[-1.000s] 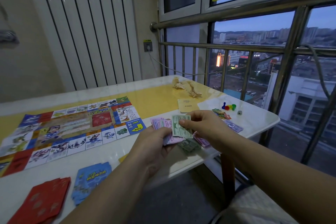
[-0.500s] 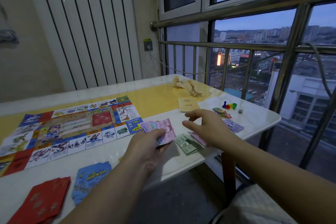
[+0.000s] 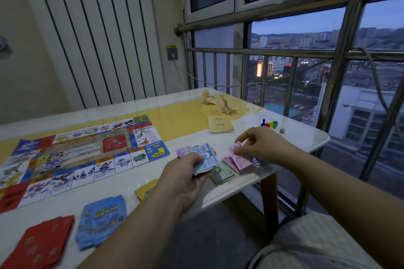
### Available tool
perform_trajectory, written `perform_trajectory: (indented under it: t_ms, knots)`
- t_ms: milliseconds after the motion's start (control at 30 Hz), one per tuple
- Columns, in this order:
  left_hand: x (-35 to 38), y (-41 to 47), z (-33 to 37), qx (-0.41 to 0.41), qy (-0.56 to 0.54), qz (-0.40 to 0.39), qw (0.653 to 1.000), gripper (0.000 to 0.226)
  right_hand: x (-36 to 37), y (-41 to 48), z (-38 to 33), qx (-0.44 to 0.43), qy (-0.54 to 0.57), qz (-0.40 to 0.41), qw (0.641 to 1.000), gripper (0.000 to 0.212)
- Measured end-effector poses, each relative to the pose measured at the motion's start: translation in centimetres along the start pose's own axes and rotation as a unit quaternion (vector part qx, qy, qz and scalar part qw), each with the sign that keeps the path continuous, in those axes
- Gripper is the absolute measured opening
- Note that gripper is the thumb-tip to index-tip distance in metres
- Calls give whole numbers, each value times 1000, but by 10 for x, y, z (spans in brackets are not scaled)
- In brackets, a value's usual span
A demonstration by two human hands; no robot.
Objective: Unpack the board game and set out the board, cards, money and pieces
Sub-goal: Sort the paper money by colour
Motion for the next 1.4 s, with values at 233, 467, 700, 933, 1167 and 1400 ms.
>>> perform_trajectory:
  t_ms: [233, 467, 700, 933, 1167, 1400]
  knots:
    - [2, 1, -5, 7, 28, -10, 1000, 10, -7, -2, -3, -50, -39, 121, 991, 31]
    - [18, -4, -10, 22, 39, -58, 997, 15, 18, -30, -24, -61, 130, -48, 989, 24]
    - [12, -5, -10, -32, -49, -13, 998, 11, -34, -5, 5, -17, 91, 72, 993, 11]
    - [17, -5, -13, -61, -43, -38, 996, 19, -26, 13, 29, 22, -116, 54, 992, 40]
    - [22, -6, -18, -22, 18, -60, 998, 12, -37, -10, 3, -70, -51, 169, 982, 30]
    - [34, -20, -10, 20, 38, -96, 994, 17, 8, -34, -18, -67, 129, -28, 989, 29]
Point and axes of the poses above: each hand's wrist, its own y-axis towards the middle knuckle, its own x-axis out of the palm, z = x × y, the point moved 9 cm from there along y, towards the middle knuckle, and after that the axes turned 13 degrees about x, right-handed, at the moved point
